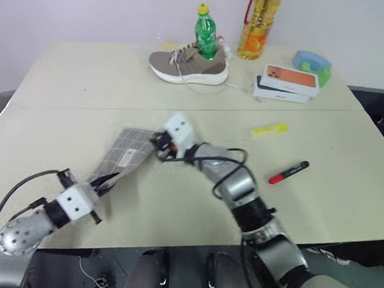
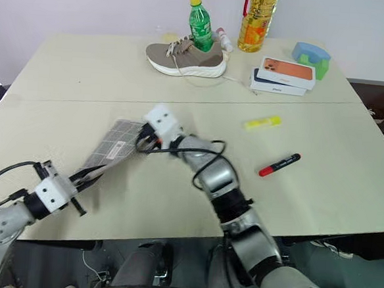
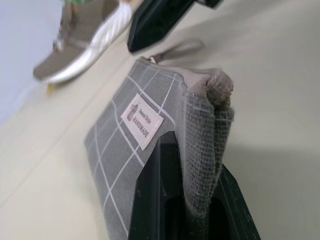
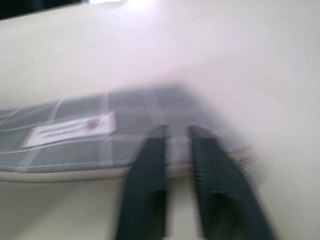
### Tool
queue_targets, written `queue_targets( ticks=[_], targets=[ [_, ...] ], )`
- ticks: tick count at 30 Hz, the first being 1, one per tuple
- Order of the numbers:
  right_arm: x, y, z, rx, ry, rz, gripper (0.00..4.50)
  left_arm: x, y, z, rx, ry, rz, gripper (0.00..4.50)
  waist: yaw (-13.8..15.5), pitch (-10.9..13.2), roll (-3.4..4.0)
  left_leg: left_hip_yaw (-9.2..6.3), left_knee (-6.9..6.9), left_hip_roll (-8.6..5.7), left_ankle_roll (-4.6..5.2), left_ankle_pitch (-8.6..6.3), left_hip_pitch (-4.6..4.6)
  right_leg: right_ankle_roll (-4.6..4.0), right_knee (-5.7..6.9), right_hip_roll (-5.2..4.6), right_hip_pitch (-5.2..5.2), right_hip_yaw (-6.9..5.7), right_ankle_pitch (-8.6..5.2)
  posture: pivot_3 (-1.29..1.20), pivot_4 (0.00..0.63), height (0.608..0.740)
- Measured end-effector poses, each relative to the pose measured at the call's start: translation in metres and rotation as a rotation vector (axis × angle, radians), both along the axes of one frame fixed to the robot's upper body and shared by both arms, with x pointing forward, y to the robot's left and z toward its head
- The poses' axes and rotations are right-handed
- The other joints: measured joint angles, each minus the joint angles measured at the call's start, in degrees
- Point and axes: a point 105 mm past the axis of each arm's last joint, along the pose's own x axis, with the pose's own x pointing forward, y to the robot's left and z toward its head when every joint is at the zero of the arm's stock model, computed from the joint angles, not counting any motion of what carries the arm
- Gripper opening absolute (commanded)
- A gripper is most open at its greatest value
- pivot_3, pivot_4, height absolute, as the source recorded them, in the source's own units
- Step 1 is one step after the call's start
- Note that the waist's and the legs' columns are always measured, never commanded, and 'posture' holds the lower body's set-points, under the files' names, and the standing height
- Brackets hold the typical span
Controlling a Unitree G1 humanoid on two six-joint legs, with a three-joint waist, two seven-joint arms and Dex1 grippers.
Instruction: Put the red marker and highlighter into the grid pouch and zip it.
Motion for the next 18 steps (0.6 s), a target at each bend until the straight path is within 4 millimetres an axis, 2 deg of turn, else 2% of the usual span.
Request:
queue_targets(
  ticks=[3, 4, 9, 10, 14, 18],
  targets=[
    [0.003, -0.04, -0.004, -0.049, 0.003, -0.069, 3.97, 0.009, -0.016, 0.003, -0.028, -0.018, -0.051, 0.0, 0.21, 0.01, 0.02, 0.01, -0.02, 0.04, 0.01, 0.01, -0.06, 0.0, 0.0, 0.1, 0.05, -0.02, 0.0, 0.0, 0.15, 0.74],
    [0.003, -0.047, -0.007, -0.06, 0.015, -0.083, 4.44, 0.011, -0.02, 0.003, -0.035, -0.022, -0.061, 0.0, 0.2, 0.01, 0.02, 0.02, -0.02, 0.04, 0.01, 0.01, -0.08, 0.0, 0.0, 0.11, 0.05, -0.02, 0.0, 0.0, 0.15, 0.74],
    [-0.008, -0.087, -0.02, -0.138, 0.097, -0.123, 4.48, 0.026, -0.041, 0.006, -0.075, -0.046, -0.123, 0.0, 0.3, 0.04, 0.05, 0.07, 0.0, 0.05, 0.04, 0.02, -0.09, 0.01, 0.0, 0.14, 0.07, -0.05, 0.0, 0.0, 0.15, 0.74],
    [-0.009, -0.09, -0.021, -0.131, 0.12, -0.133, 4.48, 0.028, -0.043, 0.005, -0.077, -0.04, -0.131, 0.0, 0.3, 0.04, 0.04, 0.07, 0.02, 0.05, 0.04, 0.03, -0.09, 0.01, 0.0, 0.14, 0.08, -0.06, 0.0, 0.0, 0.15, 0.74],
    [-0.009, -0.094, -0.027, -0.076, 0.209, -0.196, 4.48, 0.03, -0.051, 0.003, -0.079, -0.039, -0.171, 0.0, 0.12, 0.04, 0.04, 0.09, 0.02, 0.08, 0.04, 0.03, -0.08, 0.01, 0.02, 0.16, 0.06, -0.06, 0.0, 0.0, 0.15, 0.74],
    [-0.008, -0.087, -0.028, -0.017, 0.249, -0.22, 4.48, 0.031, -0.055, 0.001, -0.074, -0.039, -0.198, 0.0, 0.21, 0.04, 0.04, 0.09, 0.02, 0.06, 0.04, 0.03, -0.08, 0.01, 0.01, 0.14, 0.07, -0.06, 0.0, 0.0, 0.15, 0.74]
  ],
)
